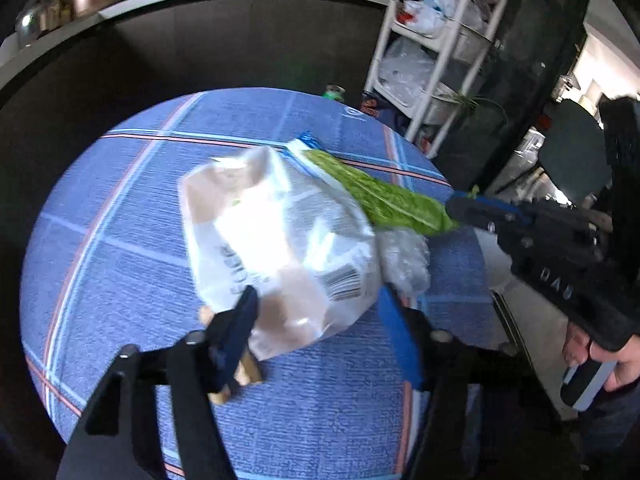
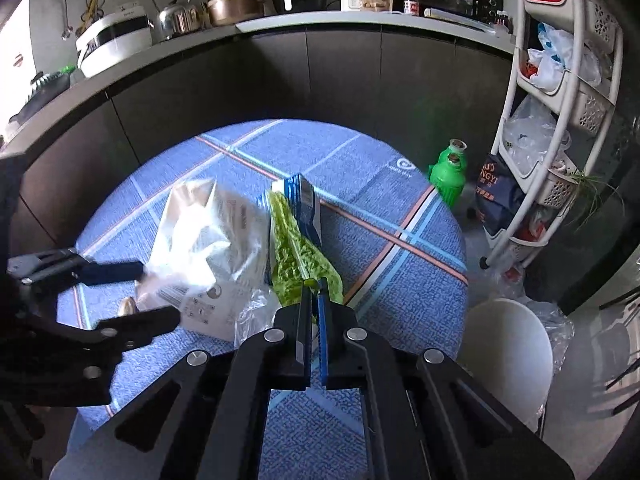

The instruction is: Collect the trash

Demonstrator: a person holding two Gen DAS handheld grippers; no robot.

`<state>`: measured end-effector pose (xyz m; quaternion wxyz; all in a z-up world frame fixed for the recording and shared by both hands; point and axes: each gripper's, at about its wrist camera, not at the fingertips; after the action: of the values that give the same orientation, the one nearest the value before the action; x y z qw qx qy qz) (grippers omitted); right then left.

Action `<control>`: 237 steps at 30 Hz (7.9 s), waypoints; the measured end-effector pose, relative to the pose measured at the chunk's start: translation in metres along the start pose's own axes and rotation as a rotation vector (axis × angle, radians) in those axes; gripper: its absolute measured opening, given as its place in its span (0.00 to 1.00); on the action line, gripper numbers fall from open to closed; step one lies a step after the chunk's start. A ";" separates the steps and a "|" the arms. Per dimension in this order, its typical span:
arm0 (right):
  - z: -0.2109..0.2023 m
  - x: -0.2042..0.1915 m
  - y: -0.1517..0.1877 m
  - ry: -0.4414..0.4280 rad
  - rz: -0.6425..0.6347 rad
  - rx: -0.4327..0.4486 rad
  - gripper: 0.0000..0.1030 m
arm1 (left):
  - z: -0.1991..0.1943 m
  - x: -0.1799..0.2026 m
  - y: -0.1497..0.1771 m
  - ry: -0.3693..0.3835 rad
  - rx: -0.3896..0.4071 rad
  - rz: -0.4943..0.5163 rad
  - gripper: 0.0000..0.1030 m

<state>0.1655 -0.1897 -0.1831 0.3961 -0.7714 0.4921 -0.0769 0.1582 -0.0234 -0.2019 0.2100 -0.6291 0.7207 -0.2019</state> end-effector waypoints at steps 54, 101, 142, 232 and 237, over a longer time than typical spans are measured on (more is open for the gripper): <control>-0.190 0.071 0.007 0.099 0.081 0.317 0.02 | -0.114 0.113 -0.061 0.280 0.227 0.011 0.04; -0.090 0.261 0.117 0.188 0.367 0.096 0.29 | 0.074 0.299 -0.099 0.403 -0.040 0.144 0.05; -0.136 0.101 0.077 0.067 0.149 0.149 0.92 | -0.063 0.102 -0.023 0.057 0.110 -0.227 0.96; -0.122 0.025 0.044 -0.074 0.124 0.213 0.09 | -0.099 0.041 -0.003 0.173 0.172 -0.162 0.19; -0.134 0.070 0.059 -0.018 0.212 0.233 0.09 | -0.086 0.085 -0.018 0.224 0.152 -0.082 0.19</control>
<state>0.0912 -0.3305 -0.1525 0.4934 -0.6645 0.5548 -0.0843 0.1149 -0.1078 -0.1250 0.1666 -0.6139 0.6959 -0.3332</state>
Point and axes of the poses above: each gripper's, at about its wrist camera, not at the fingertips, and z roughly the way its jaws point, x to its right, y to its underside, and after that the axes turned 15 degrees about -y, right-handed
